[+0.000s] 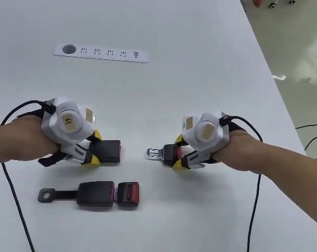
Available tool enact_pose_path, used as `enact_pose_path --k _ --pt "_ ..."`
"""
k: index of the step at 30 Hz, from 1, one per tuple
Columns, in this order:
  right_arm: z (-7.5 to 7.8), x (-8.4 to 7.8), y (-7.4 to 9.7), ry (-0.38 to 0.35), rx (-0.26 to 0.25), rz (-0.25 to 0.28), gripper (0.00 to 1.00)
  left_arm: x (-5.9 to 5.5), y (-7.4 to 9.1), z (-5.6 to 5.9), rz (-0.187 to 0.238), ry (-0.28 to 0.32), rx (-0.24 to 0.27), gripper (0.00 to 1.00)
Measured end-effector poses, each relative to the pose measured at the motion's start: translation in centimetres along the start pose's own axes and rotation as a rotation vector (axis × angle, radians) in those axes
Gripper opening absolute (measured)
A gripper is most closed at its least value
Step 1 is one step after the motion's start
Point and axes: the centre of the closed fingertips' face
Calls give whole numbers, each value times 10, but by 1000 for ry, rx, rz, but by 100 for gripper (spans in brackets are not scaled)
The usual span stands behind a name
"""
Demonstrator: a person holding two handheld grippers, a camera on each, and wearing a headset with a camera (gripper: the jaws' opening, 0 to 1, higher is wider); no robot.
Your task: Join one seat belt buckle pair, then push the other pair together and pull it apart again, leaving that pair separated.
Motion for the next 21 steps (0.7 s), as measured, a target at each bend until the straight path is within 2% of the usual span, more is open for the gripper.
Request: enact_pose_path --k 11,21 --pt "2 1 -3 5 -1 -1 32 -1 0 0 -2 -5 1 33" --pt "-6 26 -17 7 1 17 32 -2 -2 -1 3 -11 -7 33"
Point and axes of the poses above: the centre of the closed fingertips' face, and the gripper's own axes: y roughly backward along the fingers, z roughly to its right, x roughly out of its top, and after that the axes turned 7 degrees about z, right-handed
